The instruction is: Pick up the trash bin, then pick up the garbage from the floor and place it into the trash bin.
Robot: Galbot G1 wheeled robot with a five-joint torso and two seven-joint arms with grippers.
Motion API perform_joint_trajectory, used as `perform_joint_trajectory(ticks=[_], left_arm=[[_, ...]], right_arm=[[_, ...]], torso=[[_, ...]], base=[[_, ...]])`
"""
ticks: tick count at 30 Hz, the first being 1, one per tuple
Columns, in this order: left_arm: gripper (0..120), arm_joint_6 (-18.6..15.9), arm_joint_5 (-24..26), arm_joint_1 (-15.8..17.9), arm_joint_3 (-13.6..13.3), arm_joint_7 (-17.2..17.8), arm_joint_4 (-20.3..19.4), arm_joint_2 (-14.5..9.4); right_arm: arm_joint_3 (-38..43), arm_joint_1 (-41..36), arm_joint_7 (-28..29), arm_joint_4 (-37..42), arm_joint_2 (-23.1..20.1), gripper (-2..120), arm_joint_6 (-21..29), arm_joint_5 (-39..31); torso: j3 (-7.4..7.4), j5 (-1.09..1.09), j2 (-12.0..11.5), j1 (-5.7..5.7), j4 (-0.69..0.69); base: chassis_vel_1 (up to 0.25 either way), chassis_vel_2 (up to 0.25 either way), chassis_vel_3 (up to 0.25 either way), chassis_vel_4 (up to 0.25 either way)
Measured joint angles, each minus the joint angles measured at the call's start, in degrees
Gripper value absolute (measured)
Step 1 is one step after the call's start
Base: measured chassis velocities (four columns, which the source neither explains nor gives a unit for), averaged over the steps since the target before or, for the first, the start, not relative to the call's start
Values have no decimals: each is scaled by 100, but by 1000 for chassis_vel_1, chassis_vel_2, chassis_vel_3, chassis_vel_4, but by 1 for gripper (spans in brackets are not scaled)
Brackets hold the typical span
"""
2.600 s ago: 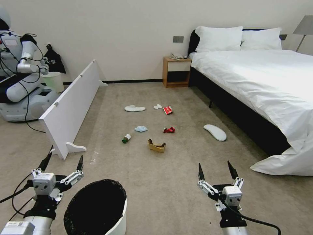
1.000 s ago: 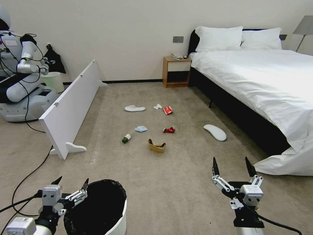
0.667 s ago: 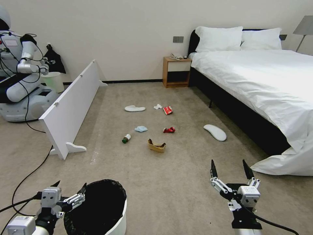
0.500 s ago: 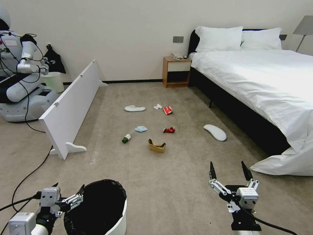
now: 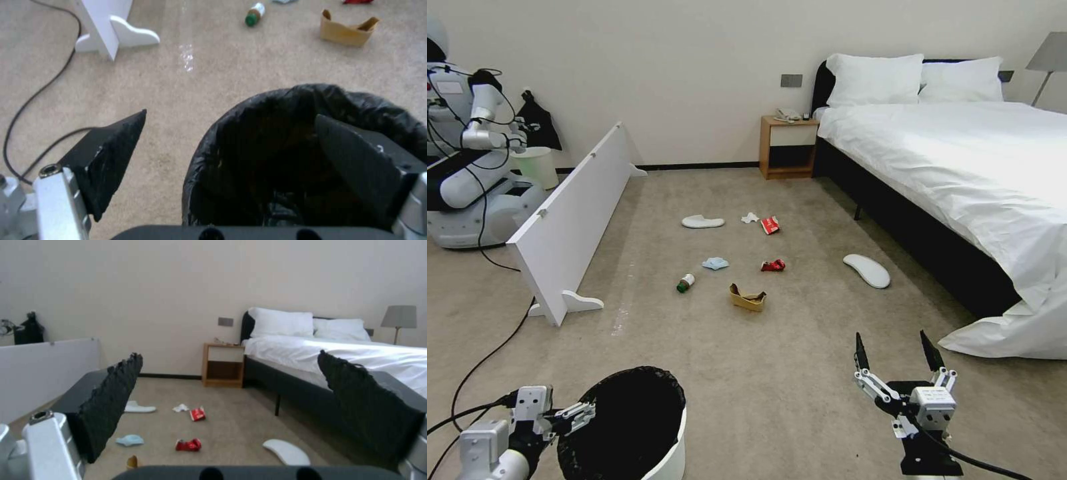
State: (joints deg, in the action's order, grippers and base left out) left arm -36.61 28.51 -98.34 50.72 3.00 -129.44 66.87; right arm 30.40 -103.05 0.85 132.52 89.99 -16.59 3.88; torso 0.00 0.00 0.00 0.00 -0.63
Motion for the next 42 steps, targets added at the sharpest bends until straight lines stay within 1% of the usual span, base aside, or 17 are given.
perform_joint_trajectory(ticks=[5,12,15,26,31,42], left_arm=[[100,-123,20,150,-54,59,243,-36],[100,-213,46,257,-107,115,405,-40],[100,-269,90,332,-129,163,534,-40],[100,-389,183,403,-199,204,727,-50],[100,-514,286,541,-284,300,917,-71],[100,-562,340,787,-440,412,1186,-82]], right_arm=[[-5,-27,-5,-1,-3,100,-6,8],[-5,-28,-6,-3,5,100,-12,9],[-6,-34,-8,-7,6,100,-15,9],[-8,-43,-14,-9,12,100,-15,14],[-8,-51,-16,-10,16,100,-15,19],[-15,-54,-17,-12,18,100,-18,23]], torso=[[0,0,0,0,0],[0,0,0,0,0],[0,0,0,0,0],[0,0,0,0,0],[0,0,0,0,0],[0,0,-1,0,0]], base=[[0,0,0,0],[0,0,0,0],[0,0,0,0],[0,0,0,0],[0,0,0,0],[0,0,0,0]])
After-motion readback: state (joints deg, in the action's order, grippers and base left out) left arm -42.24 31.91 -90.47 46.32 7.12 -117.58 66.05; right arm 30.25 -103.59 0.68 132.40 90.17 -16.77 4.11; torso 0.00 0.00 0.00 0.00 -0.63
